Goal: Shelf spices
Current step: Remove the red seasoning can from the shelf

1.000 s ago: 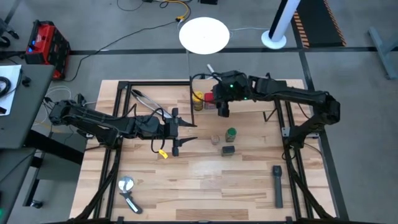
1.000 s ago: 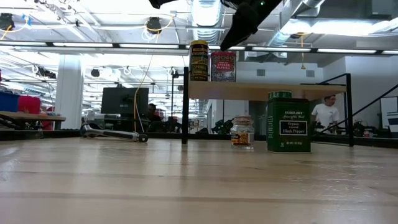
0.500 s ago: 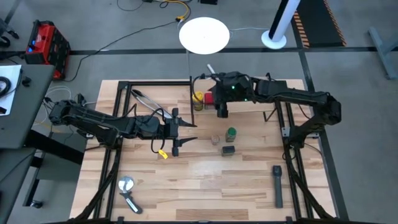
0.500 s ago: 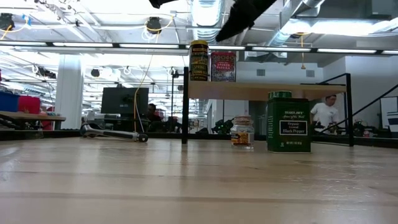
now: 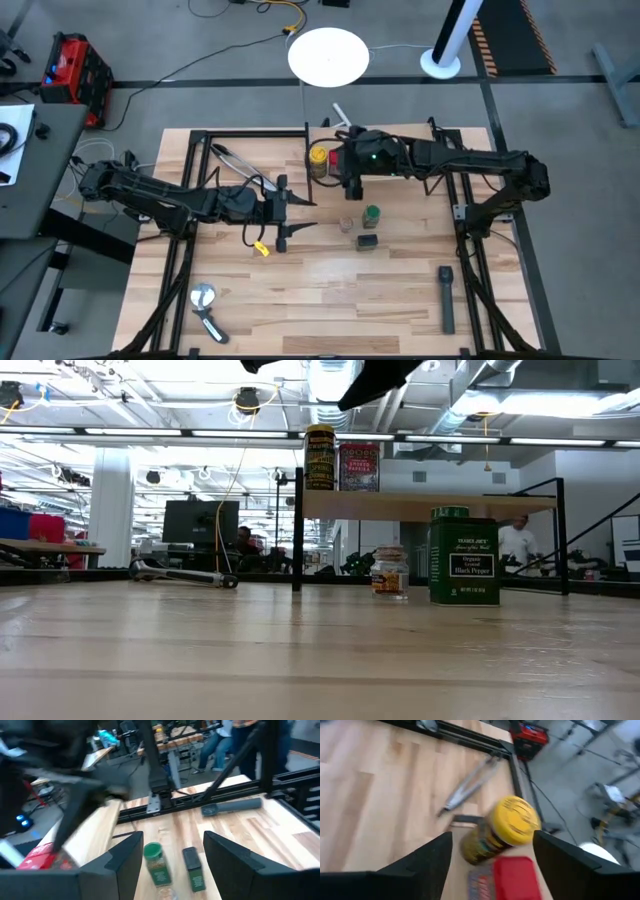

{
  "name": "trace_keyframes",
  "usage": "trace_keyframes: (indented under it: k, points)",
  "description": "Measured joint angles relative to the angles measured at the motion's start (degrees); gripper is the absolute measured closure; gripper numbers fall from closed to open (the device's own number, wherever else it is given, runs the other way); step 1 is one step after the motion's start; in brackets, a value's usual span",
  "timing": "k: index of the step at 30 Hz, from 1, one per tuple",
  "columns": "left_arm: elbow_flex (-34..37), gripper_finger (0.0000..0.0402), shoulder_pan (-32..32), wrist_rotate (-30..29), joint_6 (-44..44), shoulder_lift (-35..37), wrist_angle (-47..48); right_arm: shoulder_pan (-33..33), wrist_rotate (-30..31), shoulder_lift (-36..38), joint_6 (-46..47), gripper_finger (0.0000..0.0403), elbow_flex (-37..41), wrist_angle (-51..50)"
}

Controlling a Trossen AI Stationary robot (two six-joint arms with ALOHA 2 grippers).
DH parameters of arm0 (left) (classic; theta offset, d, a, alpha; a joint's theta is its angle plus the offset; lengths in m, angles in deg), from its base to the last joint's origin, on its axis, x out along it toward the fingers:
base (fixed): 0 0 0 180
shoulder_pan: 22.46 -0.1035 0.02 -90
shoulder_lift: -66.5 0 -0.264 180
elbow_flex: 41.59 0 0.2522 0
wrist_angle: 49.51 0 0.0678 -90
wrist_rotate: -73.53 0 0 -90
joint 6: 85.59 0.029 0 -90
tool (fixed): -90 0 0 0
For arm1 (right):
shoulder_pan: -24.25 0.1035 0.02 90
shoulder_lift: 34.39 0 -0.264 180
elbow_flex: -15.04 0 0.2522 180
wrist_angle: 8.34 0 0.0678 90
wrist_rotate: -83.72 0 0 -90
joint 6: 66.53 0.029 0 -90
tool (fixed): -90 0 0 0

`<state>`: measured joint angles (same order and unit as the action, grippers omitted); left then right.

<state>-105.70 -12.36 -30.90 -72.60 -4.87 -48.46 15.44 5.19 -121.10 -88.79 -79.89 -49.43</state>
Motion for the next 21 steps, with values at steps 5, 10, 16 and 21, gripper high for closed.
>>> trace_keyframes:
  k: [5,10,16,21]
  points:
    - [0.0,0.0201,1.96,0.8,2.04,0.0,-0.04,-0.84,6.9,0.0,0.18,0.0067,0.0,0.14]
    - [0.0,0.0201,3.14,0.61,4.27,0.0,-0.06,-1.57,10.16,0.0,-3.43,0.002,0.0,-0.65]
    - [0.0,0.0201,3.12,0.32,4.53,0.0,-0.04,-3.12,9.71,-0.66,-0.03,0.0009,0.04,-6.48]
    - [0.0,0.0201,3.12,0.3,5.43,0.0,-0.07,-3.67,4.77,-0.55,1.05,0.0019,0.02,-8.11]
